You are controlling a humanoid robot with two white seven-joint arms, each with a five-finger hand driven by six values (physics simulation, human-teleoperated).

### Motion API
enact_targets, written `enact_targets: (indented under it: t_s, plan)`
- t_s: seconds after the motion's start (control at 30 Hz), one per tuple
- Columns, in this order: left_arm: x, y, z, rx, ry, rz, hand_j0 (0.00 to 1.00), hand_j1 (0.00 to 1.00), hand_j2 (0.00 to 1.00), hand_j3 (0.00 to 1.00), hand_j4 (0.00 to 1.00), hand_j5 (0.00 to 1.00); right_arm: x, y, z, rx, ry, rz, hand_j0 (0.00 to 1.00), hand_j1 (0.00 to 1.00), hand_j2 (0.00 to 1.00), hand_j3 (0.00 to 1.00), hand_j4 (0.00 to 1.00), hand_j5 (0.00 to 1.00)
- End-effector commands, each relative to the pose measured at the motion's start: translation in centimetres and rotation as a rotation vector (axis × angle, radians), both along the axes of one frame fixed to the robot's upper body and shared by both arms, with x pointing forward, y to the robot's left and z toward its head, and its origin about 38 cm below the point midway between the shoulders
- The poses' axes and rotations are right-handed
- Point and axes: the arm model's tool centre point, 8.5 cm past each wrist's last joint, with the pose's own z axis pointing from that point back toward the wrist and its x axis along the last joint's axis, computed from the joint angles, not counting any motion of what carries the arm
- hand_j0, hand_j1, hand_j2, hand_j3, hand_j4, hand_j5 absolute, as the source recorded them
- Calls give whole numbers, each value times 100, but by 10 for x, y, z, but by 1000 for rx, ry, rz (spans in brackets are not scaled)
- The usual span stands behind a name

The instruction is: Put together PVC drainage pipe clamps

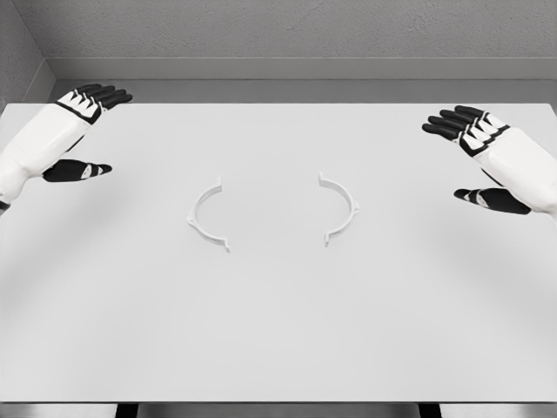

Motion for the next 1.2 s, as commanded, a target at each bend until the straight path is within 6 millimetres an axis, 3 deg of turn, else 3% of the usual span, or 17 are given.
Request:
enact_targets:
  t_s: [0.0, 0.1, 0.13, 0.23, 0.43, 0.5, 0.67, 0.83, 0.9, 0.97, 1.17]
  plan:
    - [0, 2, 1, 11, 0, 3, 100, 100, 100, 100, 100, 100, 0, 1, 0, 4, 1, 2, 100, 100, 100, 100, 100, 100]
    - [0, 3, 1, 11, 1, 4, 100, 100, 100, 100, 100, 100, 2, 0, -2, 13, 7, -2, 100, 100, 100, 100, 100, 100]
    - [0, 2, 0, 12, 2, 2, 100, 100, 100, 100, 100, 100, 6, 8, -8, 18, 16, 11, 100, 100, 100, 100, 100, 100]
    - [-3, -5, -12, 10, 31, -14, 100, 100, 100, 100, 100, 100, 39, 46, -10, -101, 15, 70, 100, 100, 100, 100, 100, 100]
    - [-4, -20, -38, -7, 92, -37, 100, 100, 100, 100, 100, 100, 83, 69, -40, -155, 138, 20, 100, 100, 100, 100, 100, 100]
    - [-4, -24, -48, -15, 116, -39, 100, 100, 100, 100, 100, 100, 94, 68, -48, -157, 168, -4, 100, 100, 100, 100, 100, 100]
    - [-7, -42, -61, -27, 141, -78, 100, 100, 100, 100, 100, 100, 99, 72, -68, -116, 230, -29, 100, 100, 100, 100, 100, 100]
    - [-9, -57, -77, -32, 183, -107, 100, 100, 100, 100, 100, 100, 97, 75, -69, -107, 232, -19, 100, 100, 100, 100, 100, 100]
    - [-9, -57, -82, -28, 196, -106, 100, 100, 100, 100, 100, 100, 91, 80, -78, -103, 250, -1, 100, 100, 100, 100, 100, 100]
    - [-9, -53, -88, -26, 211, -92, 100, 100, 100, 100, 100, 100, 78, 92, -71, -108, 216, 36, 100, 100, 100, 100, 100, 100]
    - [-5, -44, -93, -20, 228, -64, 100, 100, 100, 100, 100, 100, 78, 94, -70, -107, 212, 40, 100, 100, 100, 100, 100, 100]
